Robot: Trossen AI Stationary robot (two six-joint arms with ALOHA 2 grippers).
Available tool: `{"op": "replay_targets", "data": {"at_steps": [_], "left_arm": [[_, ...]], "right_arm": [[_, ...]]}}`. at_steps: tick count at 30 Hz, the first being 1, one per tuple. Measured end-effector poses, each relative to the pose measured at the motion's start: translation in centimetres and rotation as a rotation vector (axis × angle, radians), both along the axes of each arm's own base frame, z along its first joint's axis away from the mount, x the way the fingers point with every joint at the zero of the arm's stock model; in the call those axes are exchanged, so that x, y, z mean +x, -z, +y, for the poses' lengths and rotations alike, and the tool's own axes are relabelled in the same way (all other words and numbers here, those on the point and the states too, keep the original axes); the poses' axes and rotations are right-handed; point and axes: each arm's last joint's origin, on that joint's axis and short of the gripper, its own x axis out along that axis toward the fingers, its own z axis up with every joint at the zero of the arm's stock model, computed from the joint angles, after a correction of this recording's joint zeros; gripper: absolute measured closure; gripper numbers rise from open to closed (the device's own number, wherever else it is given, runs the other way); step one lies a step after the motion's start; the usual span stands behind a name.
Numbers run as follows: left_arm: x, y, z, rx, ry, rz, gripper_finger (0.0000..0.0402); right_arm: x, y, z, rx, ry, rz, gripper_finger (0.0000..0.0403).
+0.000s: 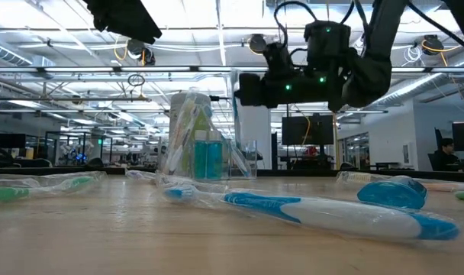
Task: Pick & Place toothbrushing station
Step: Put the top blue toothbrush into the right side of the transparent organizer
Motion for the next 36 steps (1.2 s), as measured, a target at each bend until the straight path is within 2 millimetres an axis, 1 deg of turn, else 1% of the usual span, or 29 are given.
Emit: {"op": "replay_targets", "data": {"at_steps": [2,7,11,18,21,25,30,33,36], "left_arm": [[0.0,0.0,0.0,0.014,0.009,0.010,0.0195],[0.0,0.0,0.0,0.018,0.010,0.013,0.0195],[0.0,0.0,0.0,0.017,0.010,0.012,0.0195],[0.0,0.0,0.0,-0.007,-0.005,-0.003,0.0195],[0.0,0.0,0.0,-0.013,-0.009,-0.007,0.0195],[0.1,0.1,0.0,-0.027,-0.018,-0.012,0.0195],[0.7,0.9,-0.2,-0.035,-0.026,0.011,0.0195],[1.1,1.2,-0.3,-0.041,-0.033,0.020,0.0195],[1.5,1.7,-0.5,-0.083,-0.035,0.022,0.0195]], "right_arm": [[0.1,0.6,0.1,0.006,-0.006,0.045,0.0403],[0.3,2.4,0.7,0.035,-0.022,0.227,0.0403],[0.3,3.1,1.4,0.043,-0.040,0.314,0.0403],[0.4,3.3,2.1,-0.027,-0.061,0.375,0.0402],[0.4,3.1,2.2,-0.068,-0.062,0.383,0.0394],[0.4,3.1,2.2,-0.105,-0.063,0.403,0.0371],[0.3,2.6,2.2,-0.132,-0.062,0.415,0.0326],[0.2,1.8,2.2,-0.066,-0.065,0.362,0.0295],[0.0,0.8,2.2,-0.057,-0.064,0.336,0.0270]]}}
